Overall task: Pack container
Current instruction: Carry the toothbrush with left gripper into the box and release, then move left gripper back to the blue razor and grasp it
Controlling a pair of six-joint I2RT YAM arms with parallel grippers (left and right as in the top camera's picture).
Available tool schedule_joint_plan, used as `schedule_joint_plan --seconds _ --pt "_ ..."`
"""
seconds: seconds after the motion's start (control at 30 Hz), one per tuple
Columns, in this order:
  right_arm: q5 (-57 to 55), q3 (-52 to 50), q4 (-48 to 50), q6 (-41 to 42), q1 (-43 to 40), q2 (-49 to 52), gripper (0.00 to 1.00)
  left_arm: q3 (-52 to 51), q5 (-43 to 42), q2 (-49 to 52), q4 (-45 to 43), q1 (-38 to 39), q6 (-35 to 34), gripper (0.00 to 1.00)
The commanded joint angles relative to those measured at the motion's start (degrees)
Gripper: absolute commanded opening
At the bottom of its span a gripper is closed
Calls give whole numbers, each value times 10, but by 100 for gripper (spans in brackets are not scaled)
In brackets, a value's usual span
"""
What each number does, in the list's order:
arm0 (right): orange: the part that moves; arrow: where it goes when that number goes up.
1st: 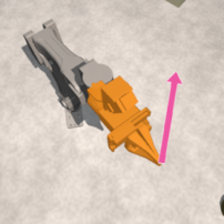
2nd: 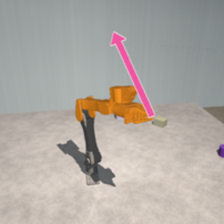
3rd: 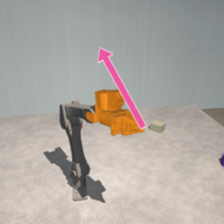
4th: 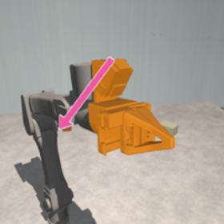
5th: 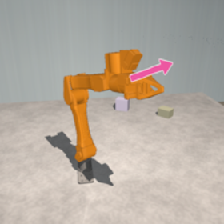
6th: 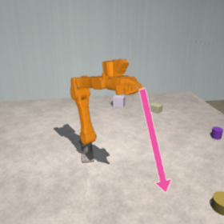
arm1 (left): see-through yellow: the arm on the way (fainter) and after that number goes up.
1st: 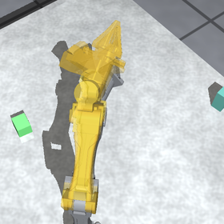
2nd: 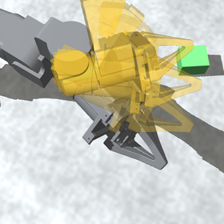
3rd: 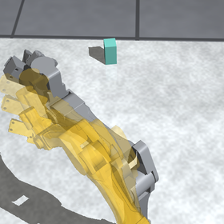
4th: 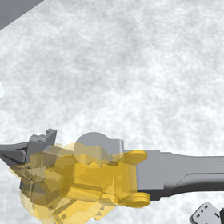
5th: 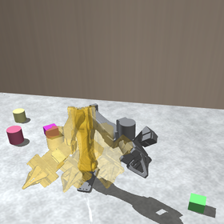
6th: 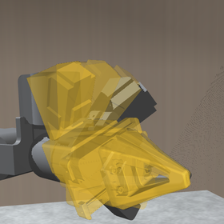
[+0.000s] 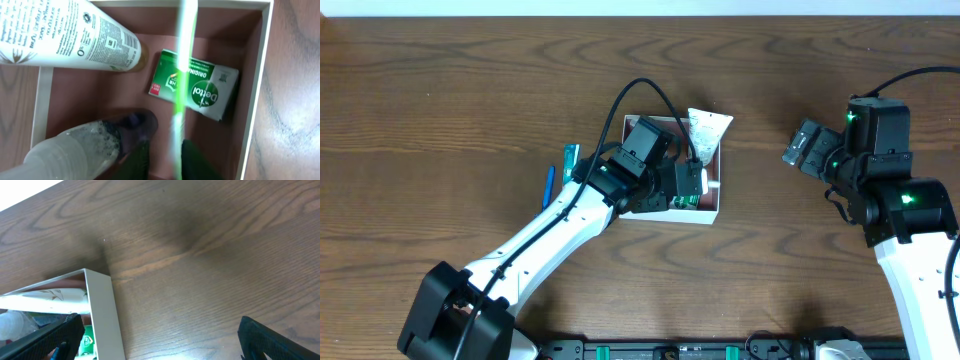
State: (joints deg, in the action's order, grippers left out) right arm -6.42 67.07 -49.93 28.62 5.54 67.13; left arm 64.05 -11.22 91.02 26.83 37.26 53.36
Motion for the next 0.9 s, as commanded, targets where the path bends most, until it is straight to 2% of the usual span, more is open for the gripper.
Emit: schedule_joint_plan --seconds 0.0,0.1,0.23,0.33,0.4,0.53,0.57,0.63,0.73,0.8,0.87 --pt "-2 4 0 -4 -7 1 99 -1 -1 0 1 1 -8 25" --pt "-2 4 0 -4 -7 1 99 -1 30 -7 1 1 -61 24" --pt "-2 4 0 -4 -7 1 99 0 126 -40 13 0 -185 24" --pt "-2 4 0 -4 -7 1 99 0 173 -79 59 0 -208 26" --pt "-2 4 0 -4 -7 1 99 0 189 -105 94 -9 -234 27" --pt "-2 4 0 -4 -7 1 99 -1 190 -149 141 -74 -362 27" --pt "-2 4 0 -4 -7 1 99 -1 190 -155 148 -103 -396 33" --pt "-2 4 0 -4 -7 1 99 -1 190 -154 151 -151 -447 50" --pt "-2 4 0 -4 -7 1 99 -1 175 -133 151 -228 -491 70" --pt "-2 4 0 -4 -7 1 99 -1 146 -110 151 -268 -494 76" --pt "-2 4 0 -4 -7 1 99 -1 124 -82 149 -296 -494 76"
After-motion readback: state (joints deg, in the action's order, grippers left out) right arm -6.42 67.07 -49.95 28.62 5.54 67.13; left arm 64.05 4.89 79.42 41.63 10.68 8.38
